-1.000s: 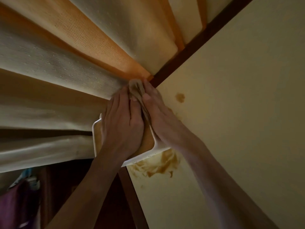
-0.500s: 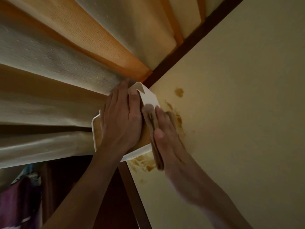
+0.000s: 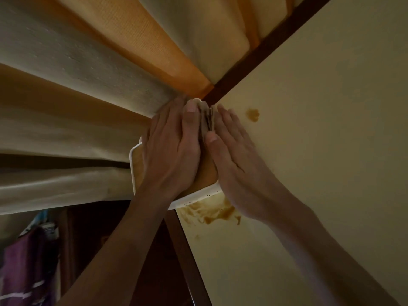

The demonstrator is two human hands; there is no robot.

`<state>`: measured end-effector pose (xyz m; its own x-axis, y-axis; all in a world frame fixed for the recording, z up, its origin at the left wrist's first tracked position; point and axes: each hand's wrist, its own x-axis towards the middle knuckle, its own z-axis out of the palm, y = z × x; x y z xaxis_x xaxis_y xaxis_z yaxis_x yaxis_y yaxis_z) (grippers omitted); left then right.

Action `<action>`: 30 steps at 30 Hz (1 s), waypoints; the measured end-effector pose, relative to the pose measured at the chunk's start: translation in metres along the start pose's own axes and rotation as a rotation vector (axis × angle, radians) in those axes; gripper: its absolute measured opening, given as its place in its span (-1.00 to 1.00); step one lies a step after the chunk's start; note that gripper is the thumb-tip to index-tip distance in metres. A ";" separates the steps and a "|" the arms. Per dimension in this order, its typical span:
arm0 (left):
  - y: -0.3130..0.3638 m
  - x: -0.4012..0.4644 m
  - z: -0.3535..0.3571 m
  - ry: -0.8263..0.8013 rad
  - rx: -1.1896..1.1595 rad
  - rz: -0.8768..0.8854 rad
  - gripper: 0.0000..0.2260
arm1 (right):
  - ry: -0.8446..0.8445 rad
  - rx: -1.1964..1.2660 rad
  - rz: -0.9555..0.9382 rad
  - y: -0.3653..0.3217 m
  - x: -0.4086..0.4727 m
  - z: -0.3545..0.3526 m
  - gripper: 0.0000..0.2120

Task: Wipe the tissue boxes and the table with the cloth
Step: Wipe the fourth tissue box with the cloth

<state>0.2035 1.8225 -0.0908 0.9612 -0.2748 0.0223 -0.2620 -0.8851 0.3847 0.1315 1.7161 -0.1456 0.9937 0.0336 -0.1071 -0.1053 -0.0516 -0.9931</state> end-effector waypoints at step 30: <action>0.005 -0.010 -0.011 -0.045 -0.225 -0.103 -0.23 | 0.200 -0.124 -0.179 -0.006 -0.047 0.015 -0.43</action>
<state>0.1940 1.8253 -0.0789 0.9759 -0.2080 -0.0665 -0.1321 -0.8048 0.5786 0.0851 1.7300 -0.1354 0.9853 -0.1435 0.0925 0.0652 -0.1845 -0.9807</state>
